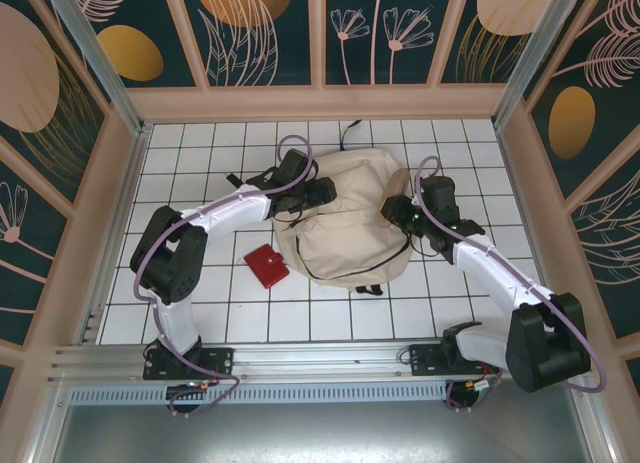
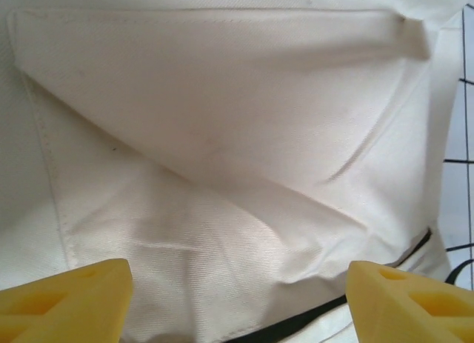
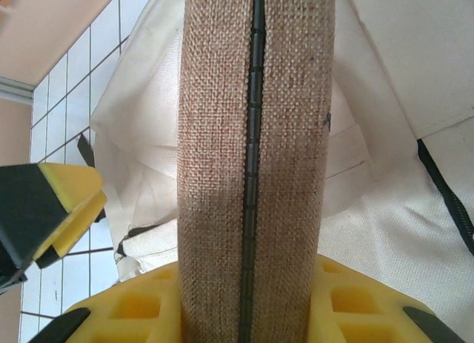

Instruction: Pack books, pencil case, and school supplies into a backpack

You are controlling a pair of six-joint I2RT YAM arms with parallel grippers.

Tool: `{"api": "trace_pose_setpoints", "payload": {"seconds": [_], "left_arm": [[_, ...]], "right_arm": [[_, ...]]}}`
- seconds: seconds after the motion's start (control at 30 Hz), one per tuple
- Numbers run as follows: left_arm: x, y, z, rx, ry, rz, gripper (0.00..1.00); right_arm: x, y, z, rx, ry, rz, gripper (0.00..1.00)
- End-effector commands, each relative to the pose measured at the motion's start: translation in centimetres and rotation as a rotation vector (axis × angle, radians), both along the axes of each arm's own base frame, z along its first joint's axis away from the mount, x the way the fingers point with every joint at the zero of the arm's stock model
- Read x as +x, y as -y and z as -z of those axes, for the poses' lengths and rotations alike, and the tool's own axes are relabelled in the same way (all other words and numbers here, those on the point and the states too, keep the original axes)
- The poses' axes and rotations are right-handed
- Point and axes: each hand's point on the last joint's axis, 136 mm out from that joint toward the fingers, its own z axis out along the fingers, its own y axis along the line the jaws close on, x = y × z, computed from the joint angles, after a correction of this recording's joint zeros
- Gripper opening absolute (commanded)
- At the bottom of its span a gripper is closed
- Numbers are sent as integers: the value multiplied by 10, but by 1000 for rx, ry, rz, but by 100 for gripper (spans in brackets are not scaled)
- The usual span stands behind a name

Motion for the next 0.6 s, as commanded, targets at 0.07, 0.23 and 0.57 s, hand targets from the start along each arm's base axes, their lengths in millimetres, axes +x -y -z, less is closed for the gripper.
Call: {"api": "trace_pose_setpoints", "payload": {"seconds": [0.07,0.23,0.57], "left_arm": [[5,13,6,75,-33,-72,75],[16,18,21,107,-82,-152,70],[28,42,32,45,-109,-128,66]], "right_arm": [[9,2,-16,0,71,2,21],[6,-2,-10,15,73,-19,21],[8,-8,3,20,59,-53,21]]}}
